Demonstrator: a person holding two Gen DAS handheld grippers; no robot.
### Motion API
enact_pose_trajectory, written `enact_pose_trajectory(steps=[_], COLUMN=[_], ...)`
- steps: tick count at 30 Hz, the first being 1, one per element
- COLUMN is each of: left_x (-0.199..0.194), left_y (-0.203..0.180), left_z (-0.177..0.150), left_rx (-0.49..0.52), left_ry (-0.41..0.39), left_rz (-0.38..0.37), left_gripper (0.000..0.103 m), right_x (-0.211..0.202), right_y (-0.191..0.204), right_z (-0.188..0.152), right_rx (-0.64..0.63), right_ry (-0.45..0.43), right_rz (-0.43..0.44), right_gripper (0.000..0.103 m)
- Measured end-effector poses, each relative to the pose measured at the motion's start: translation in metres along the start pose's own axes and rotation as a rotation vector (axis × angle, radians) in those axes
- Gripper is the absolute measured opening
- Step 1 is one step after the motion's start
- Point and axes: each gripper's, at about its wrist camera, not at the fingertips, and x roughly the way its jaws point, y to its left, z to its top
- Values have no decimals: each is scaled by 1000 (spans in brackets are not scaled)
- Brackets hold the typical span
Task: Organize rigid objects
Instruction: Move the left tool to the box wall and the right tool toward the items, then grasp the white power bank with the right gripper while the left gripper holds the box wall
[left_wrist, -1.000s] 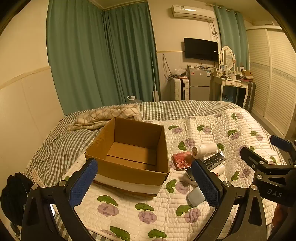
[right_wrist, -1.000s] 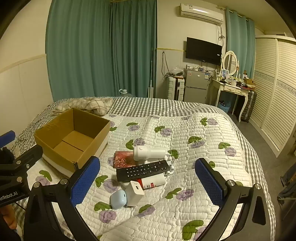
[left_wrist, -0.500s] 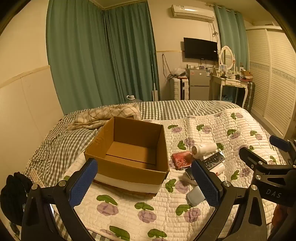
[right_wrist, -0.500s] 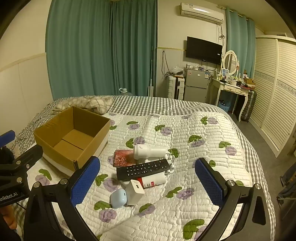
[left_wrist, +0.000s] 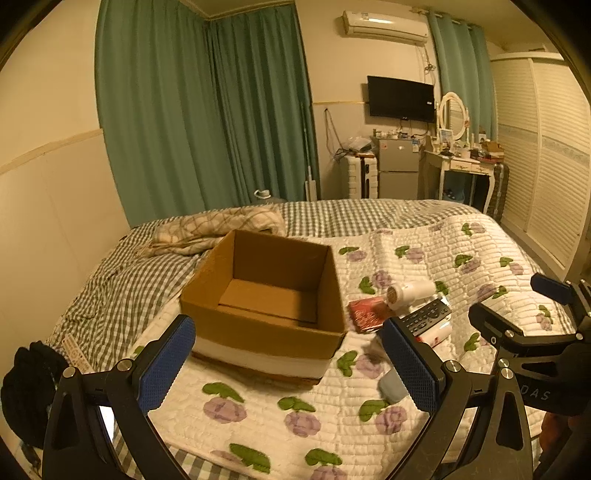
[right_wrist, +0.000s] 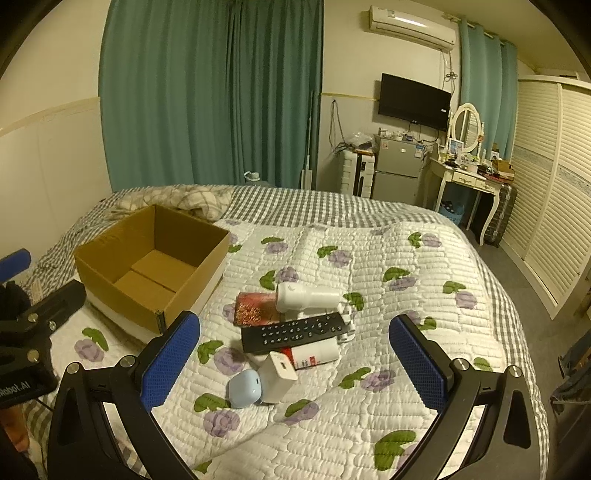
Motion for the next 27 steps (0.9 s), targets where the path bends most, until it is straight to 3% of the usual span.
enact_pose_trajectory(steps=[15, 20, 24, 27], left_x=[28, 39, 54, 77], left_y=[73, 89, 96, 99], left_z=[-30, -21, 4, 20], left_rx=[-57, -63, -13, 15], left_ry=[91, 112, 113, 157], left_rz=[143, 155, 173, 161], left_gripper=[102, 101, 101, 101], right_x=[100, 101, 98, 98], right_y=[48, 50, 48, 47], right_z=[-69, -61, -47, -39], right_rx=[-114, -115, -109, -104], right_ry=[296, 296, 280, 272], right_rz=[40, 37, 38, 40], right_gripper=[101, 101, 101, 101])
